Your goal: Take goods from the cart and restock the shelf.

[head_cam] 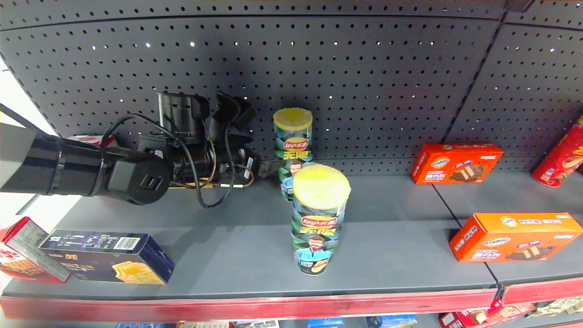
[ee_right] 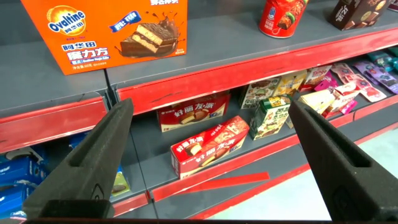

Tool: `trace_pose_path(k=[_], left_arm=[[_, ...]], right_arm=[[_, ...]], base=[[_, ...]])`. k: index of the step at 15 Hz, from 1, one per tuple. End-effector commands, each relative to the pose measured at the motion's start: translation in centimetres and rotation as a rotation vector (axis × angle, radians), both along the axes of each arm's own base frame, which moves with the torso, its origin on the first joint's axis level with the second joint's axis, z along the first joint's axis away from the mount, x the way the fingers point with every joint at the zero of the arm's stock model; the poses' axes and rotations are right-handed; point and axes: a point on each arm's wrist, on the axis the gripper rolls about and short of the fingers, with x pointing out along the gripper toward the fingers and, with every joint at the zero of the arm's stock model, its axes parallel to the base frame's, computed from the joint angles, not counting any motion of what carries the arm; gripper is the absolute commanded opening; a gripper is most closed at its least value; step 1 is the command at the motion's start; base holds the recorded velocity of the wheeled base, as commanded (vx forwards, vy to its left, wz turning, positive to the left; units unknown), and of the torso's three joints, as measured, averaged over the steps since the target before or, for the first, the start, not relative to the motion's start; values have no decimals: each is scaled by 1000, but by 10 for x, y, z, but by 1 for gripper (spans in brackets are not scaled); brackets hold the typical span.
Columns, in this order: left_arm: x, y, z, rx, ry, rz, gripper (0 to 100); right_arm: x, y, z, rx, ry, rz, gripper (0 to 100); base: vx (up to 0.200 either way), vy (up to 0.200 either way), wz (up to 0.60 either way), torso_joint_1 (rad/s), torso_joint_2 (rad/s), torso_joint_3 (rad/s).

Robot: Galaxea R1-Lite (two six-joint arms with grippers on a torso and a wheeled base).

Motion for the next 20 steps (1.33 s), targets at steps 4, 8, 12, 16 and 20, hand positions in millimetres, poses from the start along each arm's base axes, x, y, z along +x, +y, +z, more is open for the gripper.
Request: trace_pose_path(k=[4,8,12,16,20], left_arm=[[-19,8,19,9,-46,80,100],[-40,9,26,45,-73,208,100],[-43,8,13,56,-77,248,100],[-24,1,-5,78,-46,255,100],[-12,-10,-16,85,-40,251,100]], right_arm=[[0,0,0,1,1,0,100],[0,0,0,1,1,0,100],[0,0,0,1,1,0,100],[0,0,0,1,1,0,100],[0,0,0,-1,1,0,100]], base=[[0,0,0,0,0,0],[0,0,0,0,0,0],[0,0,0,0,0,0],[0,0,0,0,0,0],[0,0,0,0,0,0]])
